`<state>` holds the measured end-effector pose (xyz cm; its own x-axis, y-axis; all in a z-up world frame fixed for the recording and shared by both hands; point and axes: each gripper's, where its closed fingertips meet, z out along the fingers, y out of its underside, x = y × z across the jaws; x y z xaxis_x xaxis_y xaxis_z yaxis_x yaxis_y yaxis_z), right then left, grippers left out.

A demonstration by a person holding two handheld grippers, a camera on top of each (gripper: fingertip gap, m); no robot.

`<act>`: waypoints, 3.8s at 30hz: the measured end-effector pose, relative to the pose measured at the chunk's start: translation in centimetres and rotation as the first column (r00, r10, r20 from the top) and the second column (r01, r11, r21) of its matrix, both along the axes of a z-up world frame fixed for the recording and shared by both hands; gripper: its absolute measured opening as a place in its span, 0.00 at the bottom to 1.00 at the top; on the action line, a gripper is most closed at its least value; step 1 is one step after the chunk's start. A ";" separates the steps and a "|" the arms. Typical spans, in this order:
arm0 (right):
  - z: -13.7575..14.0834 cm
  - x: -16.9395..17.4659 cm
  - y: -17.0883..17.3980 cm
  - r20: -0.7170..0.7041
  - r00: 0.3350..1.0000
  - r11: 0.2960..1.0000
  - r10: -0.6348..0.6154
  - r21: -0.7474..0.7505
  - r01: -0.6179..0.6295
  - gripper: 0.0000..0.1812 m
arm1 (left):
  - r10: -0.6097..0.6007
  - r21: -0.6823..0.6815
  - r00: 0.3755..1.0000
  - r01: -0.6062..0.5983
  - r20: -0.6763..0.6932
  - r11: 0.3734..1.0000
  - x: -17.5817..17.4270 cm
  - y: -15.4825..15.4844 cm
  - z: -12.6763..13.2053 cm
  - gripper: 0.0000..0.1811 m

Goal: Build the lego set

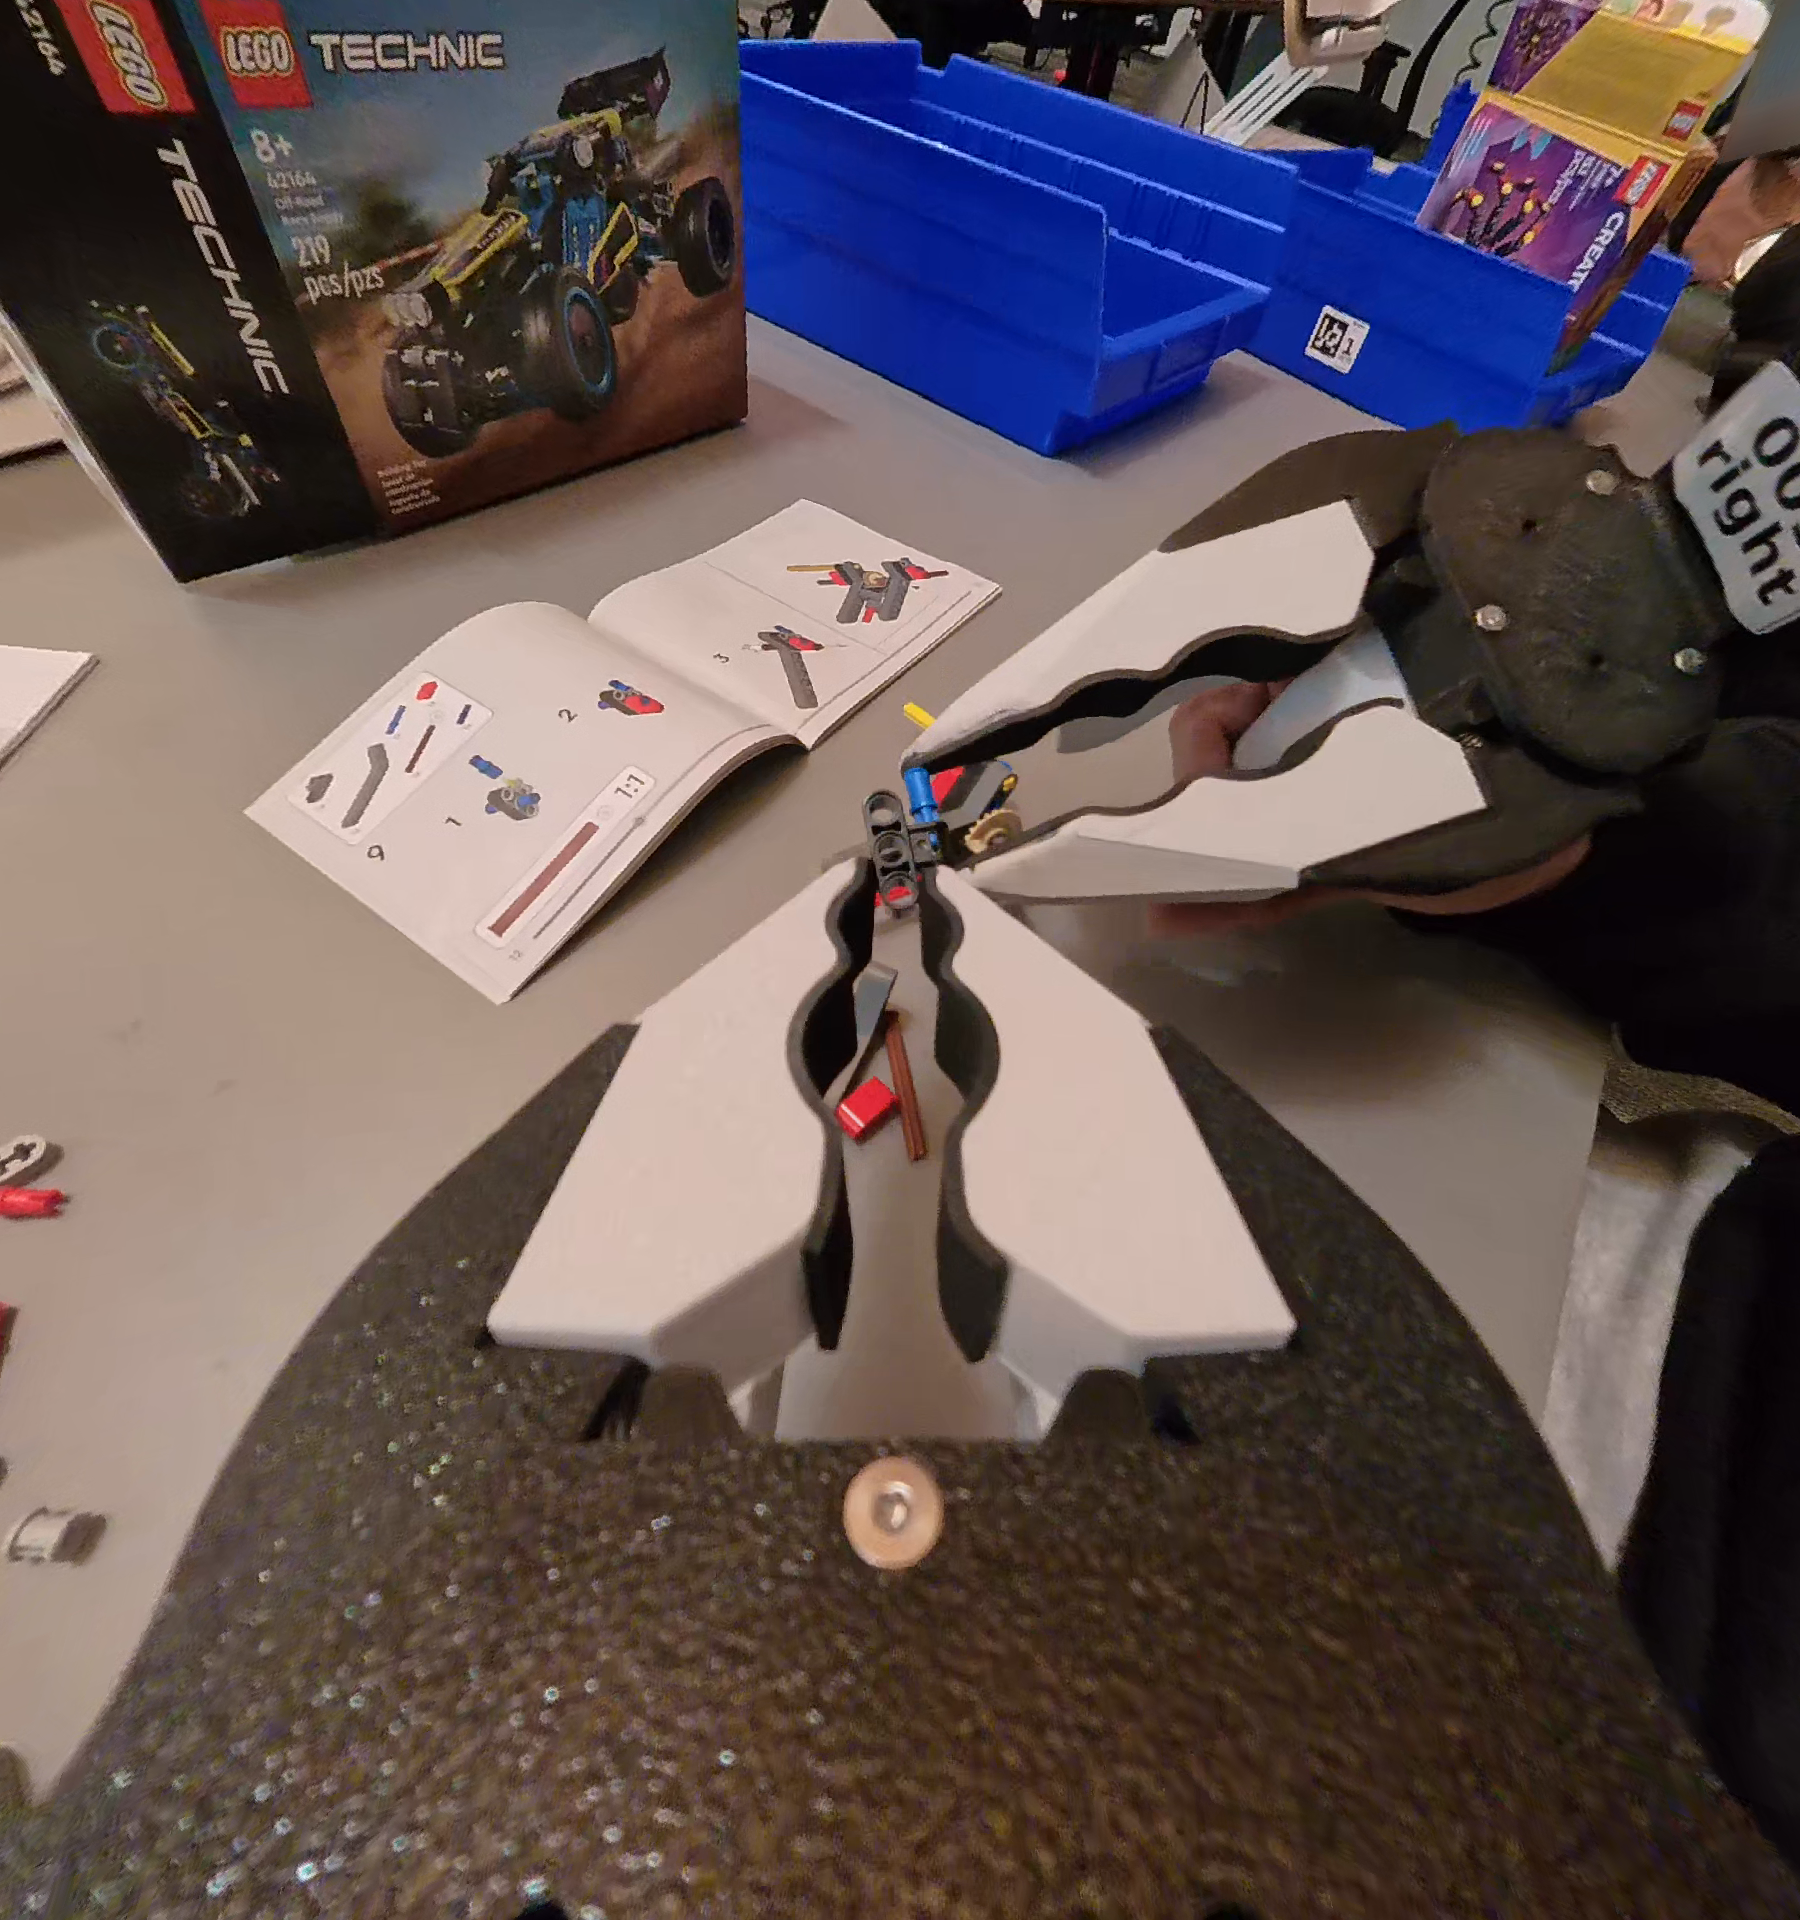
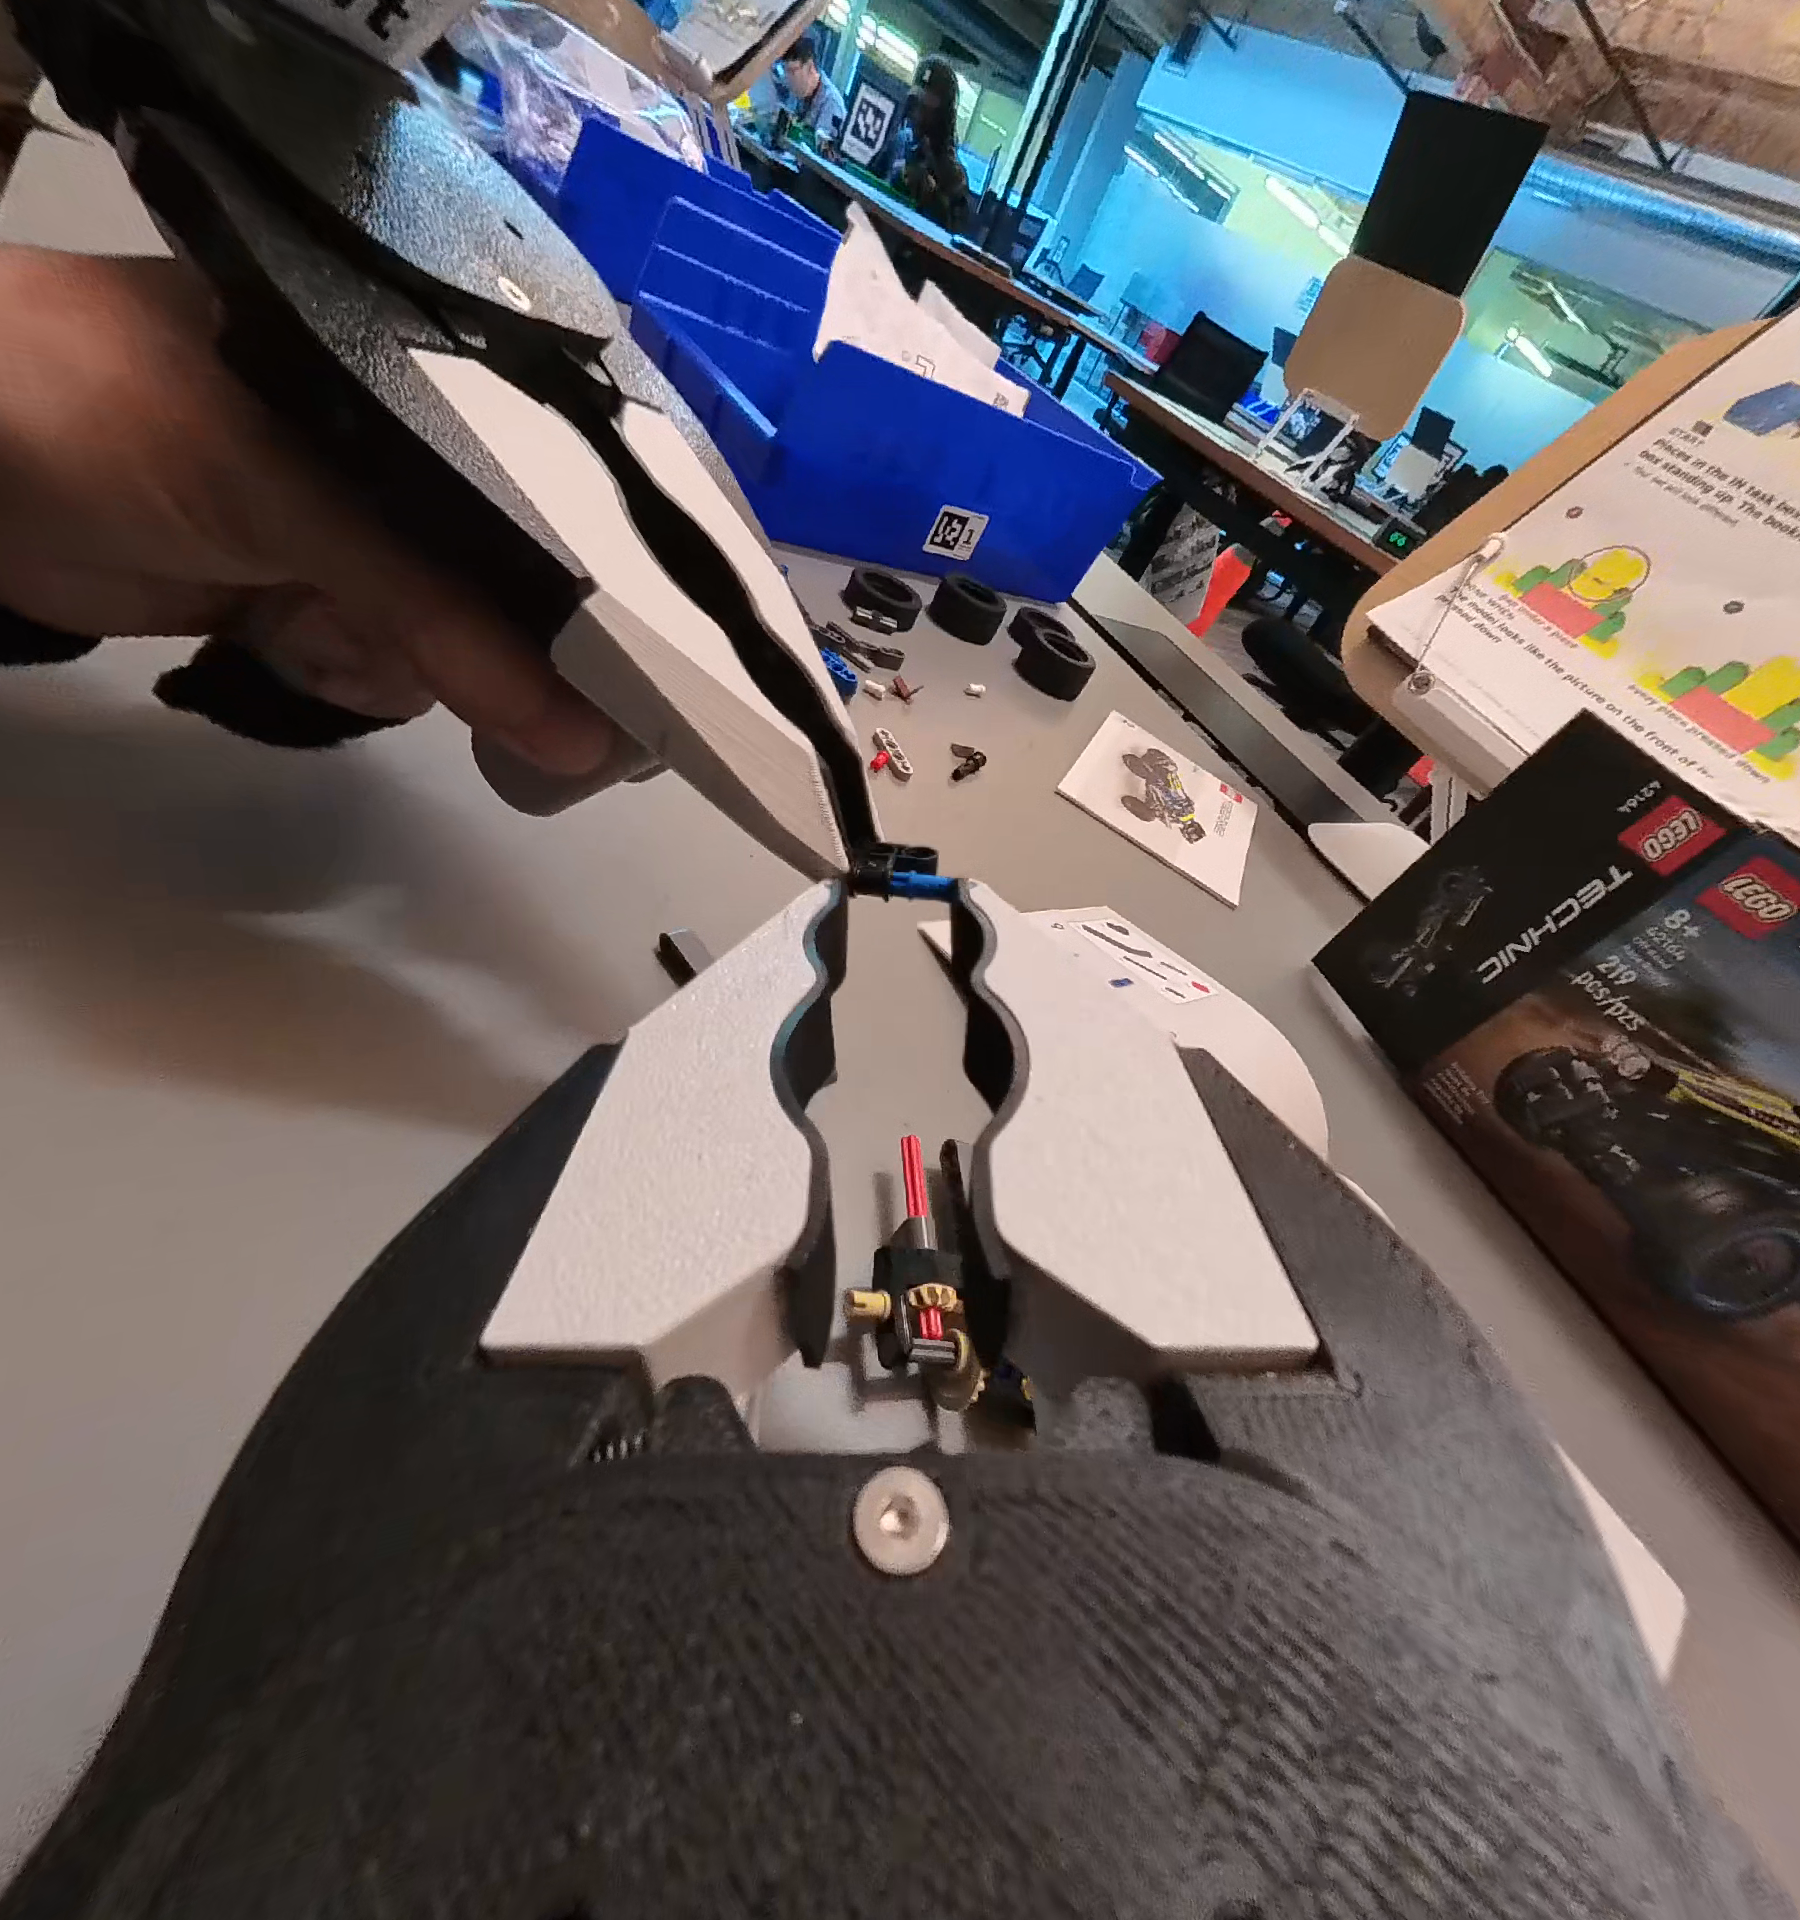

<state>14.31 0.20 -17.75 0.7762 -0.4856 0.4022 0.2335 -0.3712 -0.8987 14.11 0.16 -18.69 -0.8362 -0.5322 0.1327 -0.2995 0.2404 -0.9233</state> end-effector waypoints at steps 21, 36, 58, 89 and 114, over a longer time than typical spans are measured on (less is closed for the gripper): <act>0.3 -0.3 -0.1 0.032 0.999 1.000 -0.003 -0.027 0.004 0.07 | 0.042 -0.050 0.999 -0.044 -0.035 0.998 -0.1 -0.2 0.4 0.03; -0.9 0.4 -1.6 -0.301 0.953 0.999 0.029 0.038 -0.018 0.13 | -0.069 0.171 0.954 0.019 0.291 0.985 0.3 0.2 -0.2 0.03; 0.1 -1.0 -1.4 -0.579 0.743 0.914 0.336 0.392 -0.108 0.00 | -0.262 0.314 0.712 0.061 0.652 0.947 -1.7 -2.1 1.1 0.03; 0.1 -1.9 -0.8 -0.564 0.744 0.921 0.358 0.344 -0.182 0.03 | -0.291 0.356 0.746 0.078 0.599 0.931 -1.8 -1.6 0.7 0.05; -2.9 -7.1 0.2 -0.385 0.819 0.850 0.426 -0.138 -0.508 0.03 | -0.526 0.317 0.848 0.481 0.068 0.817 -6.9 -0.7 -2.0 0.04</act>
<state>7.23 0.37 -20.65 0.9899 0.0419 0.1354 0.1383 -0.4930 -0.8590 7.19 -0.58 -20.70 -0.9946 -0.0266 -0.1002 0.0670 0.5722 -0.8174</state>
